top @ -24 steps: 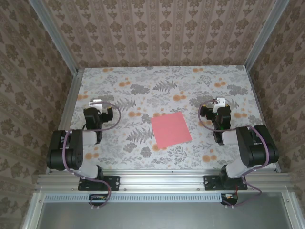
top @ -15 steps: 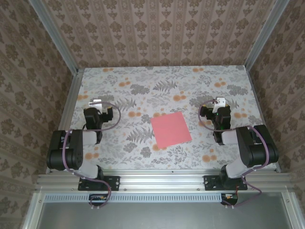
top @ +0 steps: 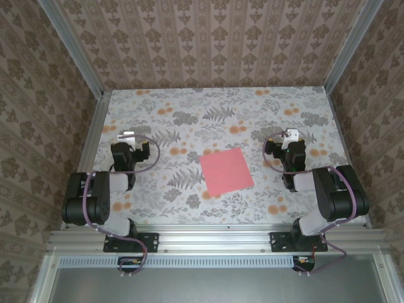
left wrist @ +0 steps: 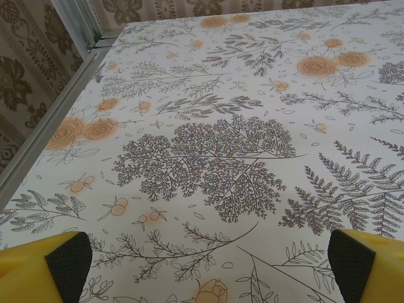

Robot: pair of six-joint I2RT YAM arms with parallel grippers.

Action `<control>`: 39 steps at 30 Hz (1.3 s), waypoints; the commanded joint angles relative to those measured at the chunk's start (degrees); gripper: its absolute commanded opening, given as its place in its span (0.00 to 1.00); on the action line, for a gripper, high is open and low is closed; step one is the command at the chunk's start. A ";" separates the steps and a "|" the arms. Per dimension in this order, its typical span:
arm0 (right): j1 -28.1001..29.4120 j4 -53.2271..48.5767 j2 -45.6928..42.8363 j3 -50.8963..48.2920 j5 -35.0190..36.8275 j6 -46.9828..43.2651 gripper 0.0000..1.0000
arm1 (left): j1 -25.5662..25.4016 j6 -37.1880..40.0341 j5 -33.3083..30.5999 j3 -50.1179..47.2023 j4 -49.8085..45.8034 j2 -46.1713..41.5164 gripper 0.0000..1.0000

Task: Fold a paper plane with a square sheet of paper (pick it up from the middle)
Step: First fold in half a square sheet of paper at the center of the table.

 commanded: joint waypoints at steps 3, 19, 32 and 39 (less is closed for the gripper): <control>0.82 4.56 -1.11 -1.75 2.68 0.12 1.00 | 0.13 0.57 0.48 2.99 -3.52 -0.82 1.00; 14.70 -50.95 -26.48 14.95 18.93 13.70 1.00 | -4.64 -10.39 -0.95 25.42 -52.21 -13.28 1.00; 35.88 -85.52 -5.23 38.27 17.86 29.83 1.00 | -14.49 -23.34 9.31 30.70 -65.72 -9.22 1.00; 41.05 -94.47 7.50 45.31 9.52 31.37 1.00 | -15.01 -26.46 9.33 29.93 -67.28 -9.40 1.00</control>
